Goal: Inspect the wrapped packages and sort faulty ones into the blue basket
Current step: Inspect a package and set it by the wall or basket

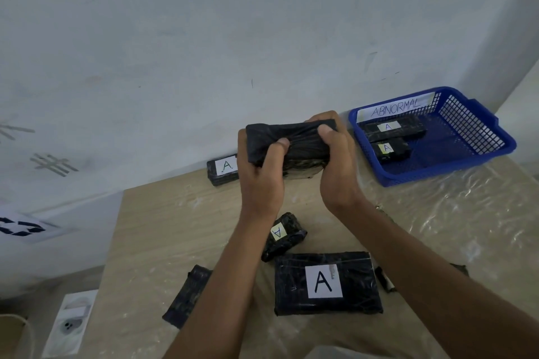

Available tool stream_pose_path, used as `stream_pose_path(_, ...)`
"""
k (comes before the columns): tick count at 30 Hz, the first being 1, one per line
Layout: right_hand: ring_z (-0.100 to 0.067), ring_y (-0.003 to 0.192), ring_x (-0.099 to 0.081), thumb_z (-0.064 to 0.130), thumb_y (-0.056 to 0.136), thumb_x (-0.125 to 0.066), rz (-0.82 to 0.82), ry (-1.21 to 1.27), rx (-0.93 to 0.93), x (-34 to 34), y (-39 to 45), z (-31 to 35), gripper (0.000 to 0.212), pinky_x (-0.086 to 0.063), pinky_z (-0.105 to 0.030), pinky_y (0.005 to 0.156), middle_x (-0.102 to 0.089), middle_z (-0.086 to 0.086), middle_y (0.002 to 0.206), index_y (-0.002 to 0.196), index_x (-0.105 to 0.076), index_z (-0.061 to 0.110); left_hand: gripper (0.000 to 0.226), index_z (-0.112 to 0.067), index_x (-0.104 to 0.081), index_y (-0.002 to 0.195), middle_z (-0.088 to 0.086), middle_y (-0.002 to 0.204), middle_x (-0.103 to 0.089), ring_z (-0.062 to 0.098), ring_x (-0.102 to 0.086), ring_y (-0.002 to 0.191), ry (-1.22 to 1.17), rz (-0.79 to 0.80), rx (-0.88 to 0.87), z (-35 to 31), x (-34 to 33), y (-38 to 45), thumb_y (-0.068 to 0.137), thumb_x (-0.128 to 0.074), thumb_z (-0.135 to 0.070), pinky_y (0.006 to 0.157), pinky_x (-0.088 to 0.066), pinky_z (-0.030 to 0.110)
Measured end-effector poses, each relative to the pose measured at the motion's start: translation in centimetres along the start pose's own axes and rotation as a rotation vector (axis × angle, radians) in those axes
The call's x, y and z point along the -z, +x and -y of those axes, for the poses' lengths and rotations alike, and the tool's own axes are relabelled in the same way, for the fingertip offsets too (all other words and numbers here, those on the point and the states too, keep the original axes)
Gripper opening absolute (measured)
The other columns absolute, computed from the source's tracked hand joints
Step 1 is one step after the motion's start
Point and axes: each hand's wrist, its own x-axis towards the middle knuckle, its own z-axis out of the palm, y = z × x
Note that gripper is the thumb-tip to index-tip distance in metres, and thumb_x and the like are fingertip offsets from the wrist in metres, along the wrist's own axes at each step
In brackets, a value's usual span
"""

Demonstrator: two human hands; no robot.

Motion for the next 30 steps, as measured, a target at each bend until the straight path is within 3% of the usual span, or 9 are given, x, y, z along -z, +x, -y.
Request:
stream_pose_path(5,-0.010,0.075,-0.058,0.006,0.097,-0.044,0.013,-0.038,0.016,0.0,0.4,-0.2,0.015,-0.052,-0.023,0.070,-0.061,0.007,0.077,0.089,-0.056,0.011,0.040,0.003,-0.056,0.101,0.005,0.089,-0.059,0.015,-0.059,0.085,-0.047,0.011,0.045,0.1,0.0,0.2,0.084,-0.066,-0.032,0.079,-0.052,0.028)
stream_pose_path(10,-0.012,0.079,-0.061,0.008,0.102,-0.044,0.081,-0.126,0.000,0.4,0.4,-0.8,0.015,-0.054,-0.026,0.072,-0.063,0.003,0.083,0.096,-0.058,0.011,0.032,-0.007,-0.059,0.095,0.004,0.087,-0.059,0.018,-0.058,0.086,-0.099,-0.043,0.092,0.6,0.4,0.6,0.081,-0.068,-0.034,0.079,-0.049,0.034)
stream_pose_path(12,-0.020,0.090,-0.065,0.018,0.106,-0.037,0.155,-0.068,-0.066,0.6,0.0,-0.7,0.028,-0.056,-0.031,0.079,-0.067,-0.012,0.093,0.103,-0.060,0.002,0.010,-0.016,-0.060,0.082,0.000,0.081,-0.057,0.015,-0.056,0.081,-0.117,-0.035,0.090,0.8,1.1,0.8,0.086,-0.064,-0.024,0.077,-0.047,0.031)
stream_pose_path(14,-0.024,0.105,-0.071,0.036,0.110,-0.027,0.187,-0.017,-0.202,0.8,-0.1,-0.9,0.052,-0.059,-0.037,0.089,-0.073,-0.016,0.108,0.112,-0.068,0.005,0.012,-0.025,-0.064,0.073,-0.005,0.079,-0.060,0.013,-0.058,0.081,-0.174,-0.052,0.105,0.9,2.1,1.0,0.086,-0.063,-0.026,0.079,-0.048,0.031)
stream_pose_path(16,-0.013,0.106,-0.072,0.052,0.109,-0.028,0.100,-0.139,-0.360,1.2,0.1,-1.3,0.059,-0.059,-0.034,0.087,-0.075,-0.003,0.113,0.115,-0.073,0.015,0.019,-0.020,-0.065,0.080,-0.002,0.082,-0.063,0.015,-0.061,0.084,-0.250,-0.093,0.132,0.6,3.0,1.2,0.078,-0.066,-0.040,0.080,-0.049,0.033)
stream_pose_path(19,-0.008,0.082,-0.069,0.047,0.107,-0.047,-0.027,-0.330,-0.588,2.1,0.7,-2.7,0.051,-0.054,-0.022,0.066,-0.073,0.001,0.096,0.113,-0.070,0.003,0.029,-0.017,-0.066,0.081,0.000,0.081,-0.063,0.019,-0.059,0.084,-0.287,-0.103,0.114,0.6,4.3,1.3,0.077,-0.062,-0.046,0.082,-0.044,0.040)
stream_pose_path(23,-0.021,0.100,-0.069,0.044,0.098,-0.062,-0.085,-0.327,-0.959,2.6,0.4,-5.0,0.031,-0.057,-0.045,0.089,-0.074,-0.005,0.108,0.109,-0.072,0.017,0.035,-0.010,-0.067,0.081,0.006,0.081,-0.065,0.026,-0.058,0.085,-0.320,-0.013,0.069,0.7,5.6,1.4,0.086,-0.055,-0.043,0.086,-0.046,0.043)
stream_pose_path(27,-0.028,0.091,-0.075,0.020,0.091,-0.073,-0.247,-0.156,-1.017,2.2,0.4,-6.7,0.026,-0.063,-0.038,0.069,-0.075,-0.017,0.110,0.112,-0.072,0.005,0.037,-0.012,-0.071,0.081,0.004,0.082,-0.070,0.024,-0.064,0.087,-0.323,0.007,0.109,1.0,7.2,1.2,0.086,-0.055,-0.045,0.086,-0.053,0.036)
stream_pose_path(30,-0.030,0.096,-0.075,0.014,0.087,-0.077,-0.388,-0.133,-0.934,1.6,0.1,-7.9,0.027,-0.065,-0.037,0.067,-0.076,-0.017,0.107,0.110,-0.073,0.002,0.036,-0.012,-0.072,0.098,0.008,0.102,-0.072,0.023,-0.066,0.107,-0.291,-0.081,0.235,1.5,8.6,1.6,0.090,-0.058,-0.044,0.094,-0.052,0.037)
